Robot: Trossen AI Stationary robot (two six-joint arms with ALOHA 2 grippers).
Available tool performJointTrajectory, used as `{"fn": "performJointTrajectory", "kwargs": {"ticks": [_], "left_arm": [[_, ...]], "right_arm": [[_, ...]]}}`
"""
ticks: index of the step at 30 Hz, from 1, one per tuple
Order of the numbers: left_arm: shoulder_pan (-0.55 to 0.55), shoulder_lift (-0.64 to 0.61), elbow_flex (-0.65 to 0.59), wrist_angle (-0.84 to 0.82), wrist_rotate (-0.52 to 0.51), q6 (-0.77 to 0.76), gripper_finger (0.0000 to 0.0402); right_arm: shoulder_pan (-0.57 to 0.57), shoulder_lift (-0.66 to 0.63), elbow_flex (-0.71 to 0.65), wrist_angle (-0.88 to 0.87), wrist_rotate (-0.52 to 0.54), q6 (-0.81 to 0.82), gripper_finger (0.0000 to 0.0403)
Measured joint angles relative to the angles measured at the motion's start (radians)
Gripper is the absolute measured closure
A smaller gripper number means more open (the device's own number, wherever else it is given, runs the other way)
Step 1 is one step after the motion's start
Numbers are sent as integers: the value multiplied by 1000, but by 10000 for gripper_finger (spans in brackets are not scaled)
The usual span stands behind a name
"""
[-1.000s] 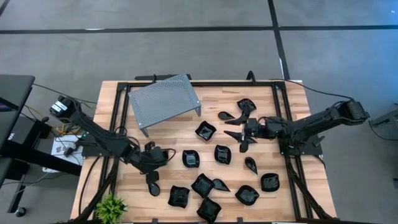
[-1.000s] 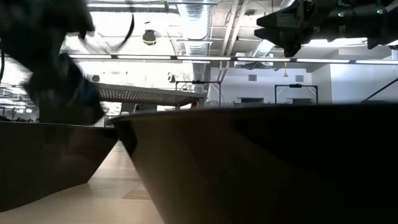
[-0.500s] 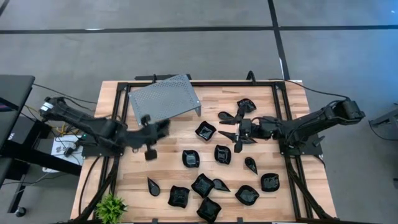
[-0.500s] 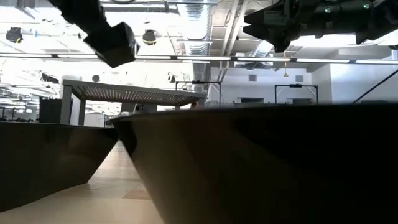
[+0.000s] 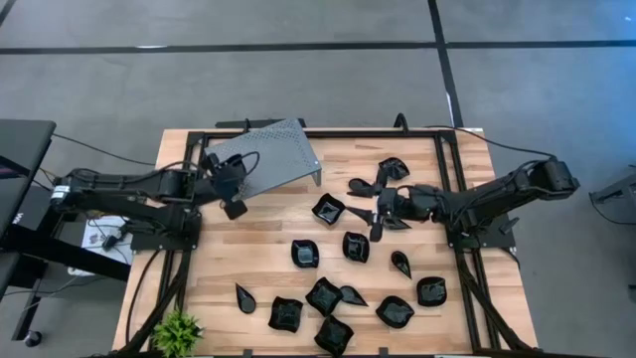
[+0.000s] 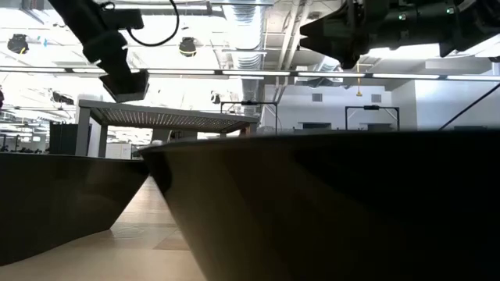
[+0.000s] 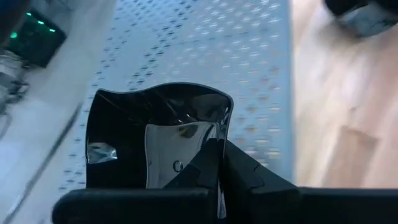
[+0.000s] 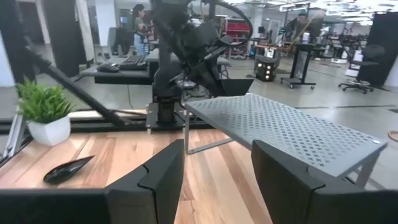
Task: Pick & Place Mini shaped plates
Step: Put the black distorted square plate on the shelf
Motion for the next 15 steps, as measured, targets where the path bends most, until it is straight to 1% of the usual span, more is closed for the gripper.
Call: {"fn": "performJointTrajectory", "kwargs": {"ticks": [3,7,10,15], "left_arm": [[60,0,0,-25,45,36,395],[124,0,0,-60,183,91,395],[148,0,0,-58,198,99,395],[174,0,0,-61,199,162,393]], "right_arm": [[-5,3,0,-2,0,28,222],[-3,3,0,-3,0,34,226],[7,3,0,-3,0,35,229],[10,3,0,-3,-2,35,234]]}}
